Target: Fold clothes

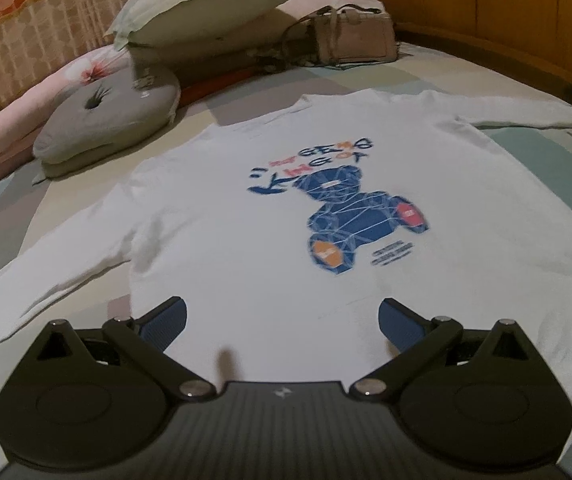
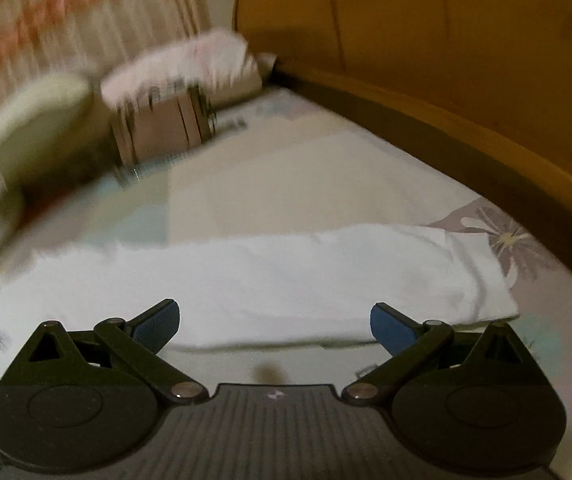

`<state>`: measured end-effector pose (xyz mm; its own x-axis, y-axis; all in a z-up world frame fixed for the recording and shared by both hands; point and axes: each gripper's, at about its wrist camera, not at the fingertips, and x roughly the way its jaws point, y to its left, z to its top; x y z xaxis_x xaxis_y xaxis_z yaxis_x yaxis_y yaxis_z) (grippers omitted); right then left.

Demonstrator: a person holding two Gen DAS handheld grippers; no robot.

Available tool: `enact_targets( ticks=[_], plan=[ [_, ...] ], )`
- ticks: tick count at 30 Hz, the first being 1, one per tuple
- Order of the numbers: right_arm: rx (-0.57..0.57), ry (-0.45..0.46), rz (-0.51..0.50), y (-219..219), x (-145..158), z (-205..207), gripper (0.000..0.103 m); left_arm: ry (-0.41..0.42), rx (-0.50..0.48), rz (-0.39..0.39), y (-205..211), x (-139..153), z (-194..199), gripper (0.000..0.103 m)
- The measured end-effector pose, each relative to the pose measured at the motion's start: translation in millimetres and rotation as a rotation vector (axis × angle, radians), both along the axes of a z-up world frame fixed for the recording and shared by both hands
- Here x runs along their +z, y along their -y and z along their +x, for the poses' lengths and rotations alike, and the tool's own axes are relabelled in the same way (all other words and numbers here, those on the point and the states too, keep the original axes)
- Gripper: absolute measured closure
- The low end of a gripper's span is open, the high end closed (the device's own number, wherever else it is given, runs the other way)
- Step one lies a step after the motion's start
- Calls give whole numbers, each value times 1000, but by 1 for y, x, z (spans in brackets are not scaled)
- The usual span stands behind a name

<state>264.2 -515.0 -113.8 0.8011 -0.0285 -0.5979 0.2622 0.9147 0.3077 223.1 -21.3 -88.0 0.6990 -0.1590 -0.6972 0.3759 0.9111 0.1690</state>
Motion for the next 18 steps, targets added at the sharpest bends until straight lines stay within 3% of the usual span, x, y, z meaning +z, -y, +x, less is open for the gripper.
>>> enact_targets(
  ticks=[6, 11, 15, 18],
  plan=[
    [0, 21, 77, 32, 3, 43, 0, -2, -2, 17, 12, -1, 4, 1],
    [-67, -83, 114, 64, -28, 87, 0, -17, 12, 19, 16, -6, 7, 1],
    [-194, -75, 33, 82, -39, 82, 0, -13, 23, 36, 17, -6, 9, 1],
    [-209, -38, 126, 98, -37, 66, 0, -13, 24, 27, 16, -6, 10, 1]
  ],
)
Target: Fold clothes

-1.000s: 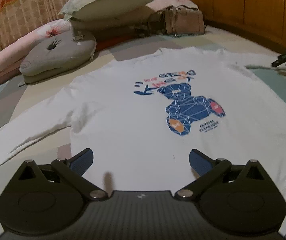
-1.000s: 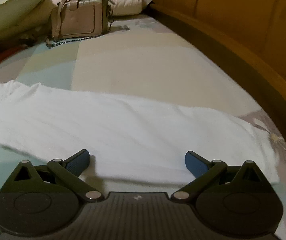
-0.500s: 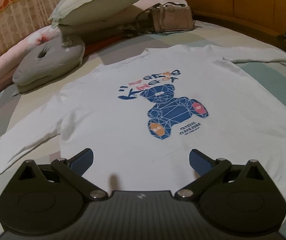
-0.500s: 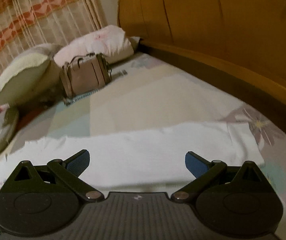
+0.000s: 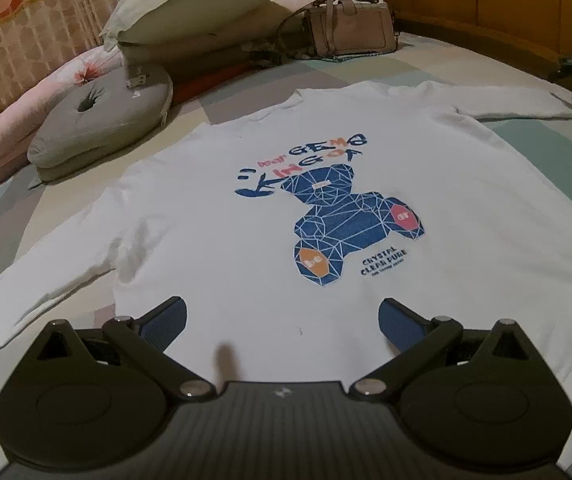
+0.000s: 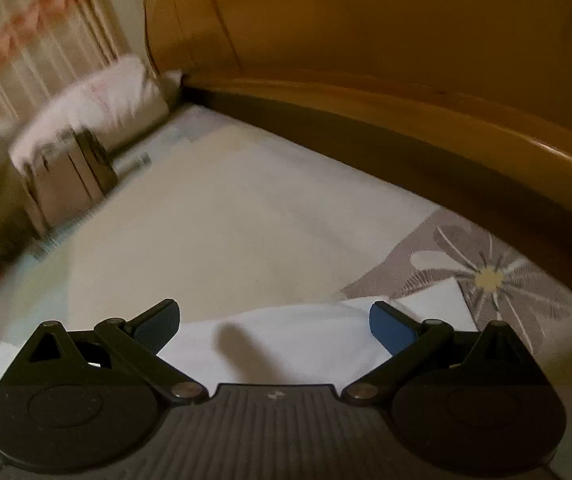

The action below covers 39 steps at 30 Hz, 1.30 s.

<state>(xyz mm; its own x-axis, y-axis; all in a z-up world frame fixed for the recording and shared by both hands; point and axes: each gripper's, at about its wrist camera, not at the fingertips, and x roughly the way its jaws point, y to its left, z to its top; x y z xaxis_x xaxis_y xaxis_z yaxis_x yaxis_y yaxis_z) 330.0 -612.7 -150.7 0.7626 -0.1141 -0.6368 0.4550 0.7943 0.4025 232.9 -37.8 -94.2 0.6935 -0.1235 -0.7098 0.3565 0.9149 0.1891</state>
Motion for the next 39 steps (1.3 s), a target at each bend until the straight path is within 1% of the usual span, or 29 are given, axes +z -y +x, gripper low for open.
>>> enact_targets(
  ticks=[3, 6, 10, 14, 16, 18, 20, 22, 24, 27, 28, 30, 32, 35, 38, 39],
  plan=[
    [4, 18, 17, -6, 17, -12, 0, 5, -2, 5, 3, 1, 0, 1],
    [50, 74, 36, -23, 31, -29, 0, 18, -28, -12, 7, 6, -6, 1],
    [105, 111, 117, -49, 37, -58, 0, 41, -53, -32, 5, 15, -15, 1],
    [176, 116, 137, -96, 45, -86, 0, 40, -57, -65, -7, 22, -22, 1],
    [234, 101, 119, -127, 49, -95, 0, 27, -67, -85, -16, 21, -23, 1],
    [301, 77, 104, -161, 52, -99, 0, 11, -81, -106, -25, 15, -24, 1],
    [377, 67, 90, -200, 57, -102, 0, -31, -74, -114, -32, 5, -23, 1],
    [471, 59, 48, -241, 64, -104, 0, -63, -91, -148, -38, -5, -26, 1],
    [574, 39, -56, -289, 71, -106, 0, -138, -86, -207, -45, -18, -29, 1],
    [694, -11, -214, -354, 67, -111, 0, -128, -74, -228, -53, -27, -41, 1],
    [727, -27, -251, -374, 64, -113, 0, -132, -75, -235, -56, -26, -45, 1],
    [774, -49, -274, -404, 57, -113, 0, -143, -78, -250, -63, -24, -51, 1],
    [805, -57, -290, -428, 50, -116, 0, -148, -62, -285, -75, -21, -56, 1],
    [830, -79, -334, -455, 38, -120, 0, -101, -11, -299, -99, -14, -61, 1],
    [865, -115, -379, -478, 25, -120, 0, -41, 58, -287, -130, -6, -60, 1],
    [874, -118, -376, -483, 23, -121, 0, -23, 86, -279, -142, -4, -58, 1]
  ],
)
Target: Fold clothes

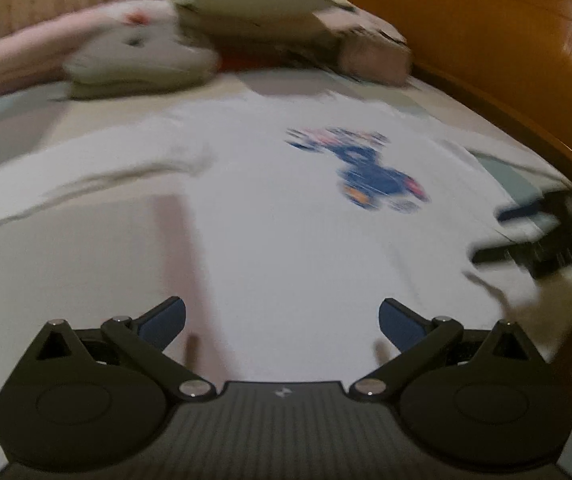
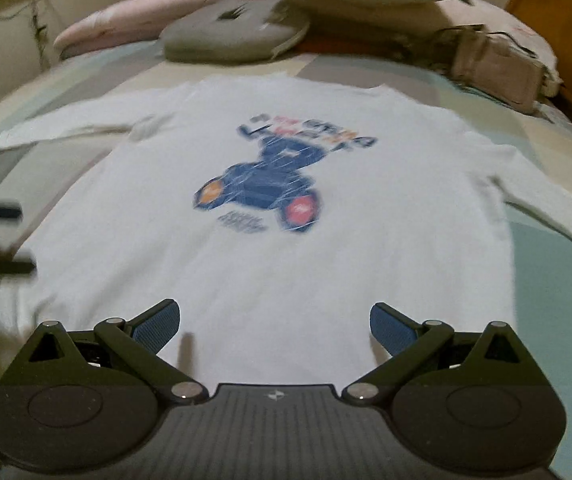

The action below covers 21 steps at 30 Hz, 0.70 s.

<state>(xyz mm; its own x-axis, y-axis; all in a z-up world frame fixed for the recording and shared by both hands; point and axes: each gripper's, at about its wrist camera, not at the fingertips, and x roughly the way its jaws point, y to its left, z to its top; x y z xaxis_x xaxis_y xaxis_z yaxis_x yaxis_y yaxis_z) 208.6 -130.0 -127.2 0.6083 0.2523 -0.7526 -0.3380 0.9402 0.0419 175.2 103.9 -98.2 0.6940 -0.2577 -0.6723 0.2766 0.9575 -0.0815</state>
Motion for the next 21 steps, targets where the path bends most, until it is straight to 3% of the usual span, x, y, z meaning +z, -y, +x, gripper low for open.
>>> enact_targets(
  ticks=[6, 10, 15, 19, 21],
  plan=[
    [1, -9, 55, -14, 4, -10, 0, 79, 196, 52, -73, 7, 19, 1],
    [14, 25, 4, -27, 10, -14, 0, 131, 294, 51, -119, 3, 37, 1],
    [52, 72, -36, -45, 20, -17, 0, 129, 417, -39, -174, -12, 60, 1],
    [77, 83, -61, -56, 19, -16, 0, 56, 458, -142, -206, -29, 80, 1],
    [76, 79, -60, -58, 18, -14, 0, 83, 460, -171, -215, -33, 82, 1]
  ],
)
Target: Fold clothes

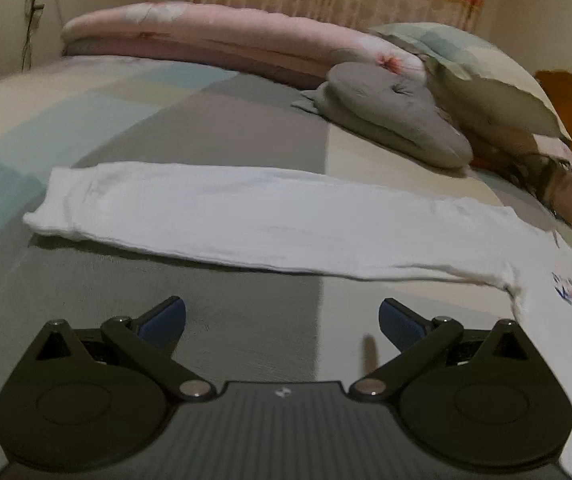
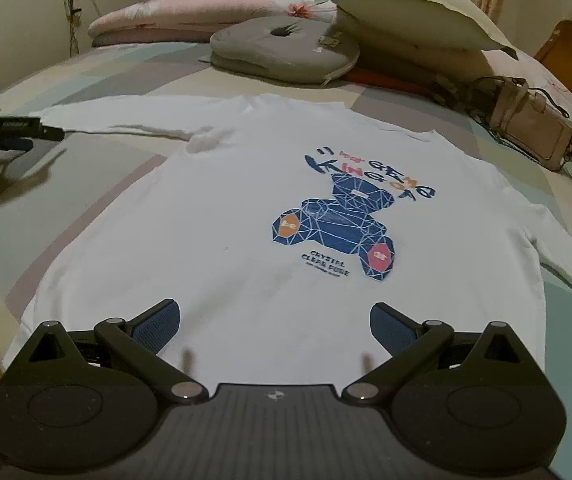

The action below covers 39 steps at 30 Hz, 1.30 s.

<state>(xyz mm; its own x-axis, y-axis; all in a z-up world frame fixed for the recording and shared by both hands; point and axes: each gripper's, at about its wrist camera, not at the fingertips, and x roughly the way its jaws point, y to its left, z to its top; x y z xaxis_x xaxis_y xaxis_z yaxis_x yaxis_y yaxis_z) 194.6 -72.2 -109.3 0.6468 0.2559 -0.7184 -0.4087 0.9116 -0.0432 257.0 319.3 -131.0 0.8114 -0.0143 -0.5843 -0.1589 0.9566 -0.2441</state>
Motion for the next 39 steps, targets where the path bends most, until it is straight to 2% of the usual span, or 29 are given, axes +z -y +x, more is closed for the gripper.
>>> enact_targets(
  ticks=[6, 11, 21, 32, 39],
  plan=[
    [-2, -8, 19, -2, -2, 3, 0, 29, 17, -65, -17, -3, 12, 1],
    [-26, -13, 85, 4, -1, 5, 0, 43, 22, -51, -20, -5, 19, 1],
    [-44, -24, 120, 4, -4, 2, 0, 95, 98, -131, -42, -8, 44, 1],
    [-33, -24, 140, 3, -2, -5, 0, 108, 192, -155, -53, -8, 71, 1],
    [18, -20, 185, 1, 6, -12, 0, 142, 177, -166, -50, 6, 68, 1]
  ],
)
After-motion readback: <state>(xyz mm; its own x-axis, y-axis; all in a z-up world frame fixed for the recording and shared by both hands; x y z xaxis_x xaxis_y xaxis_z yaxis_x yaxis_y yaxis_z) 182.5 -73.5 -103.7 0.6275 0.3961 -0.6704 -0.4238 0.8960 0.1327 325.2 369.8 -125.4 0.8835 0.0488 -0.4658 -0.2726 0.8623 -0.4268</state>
